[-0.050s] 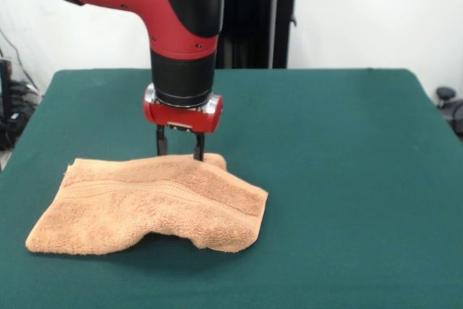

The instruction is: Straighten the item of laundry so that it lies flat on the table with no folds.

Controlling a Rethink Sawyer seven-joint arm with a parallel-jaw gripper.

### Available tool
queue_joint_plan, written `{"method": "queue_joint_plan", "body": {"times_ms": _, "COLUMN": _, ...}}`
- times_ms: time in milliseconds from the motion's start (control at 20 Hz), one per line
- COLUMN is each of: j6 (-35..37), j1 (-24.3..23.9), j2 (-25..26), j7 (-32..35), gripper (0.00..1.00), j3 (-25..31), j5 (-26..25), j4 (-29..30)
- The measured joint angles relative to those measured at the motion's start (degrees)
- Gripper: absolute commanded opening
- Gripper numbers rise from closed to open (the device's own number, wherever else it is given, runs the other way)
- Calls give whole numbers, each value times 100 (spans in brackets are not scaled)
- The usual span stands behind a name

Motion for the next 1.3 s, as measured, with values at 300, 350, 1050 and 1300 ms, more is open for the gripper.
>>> {"method": "queue_joint_plan", "body": {"times_ms": 300, "j6": 0, "j1": 32, "j2": 0, "j7": 0, "gripper": 100, "j3": -2, "j5": -1, "j4": 0}}
{"method": "queue_joint_plan", "body": {"times_ms": 350, "j6": -1, "j1": 50, "j2": 1, "j7": 0, "gripper": 100, "j3": -8, "j5": -1, "j4": -1}}
{"method": "queue_joint_plan", "body": {"times_ms": 1050, "j6": 0, "j1": 568, "j2": -105, "j7": 0, "gripper": 100, "j3": -172, "j5": 83, "j4": -36}}
{"method": "queue_joint_plan", "body": {"times_ms": 1300, "j6": 0, "j1": 640, "j2": -254, "j7": 0, "gripper": 100, "j3": -177, "j5": 156, "j4": -62}}
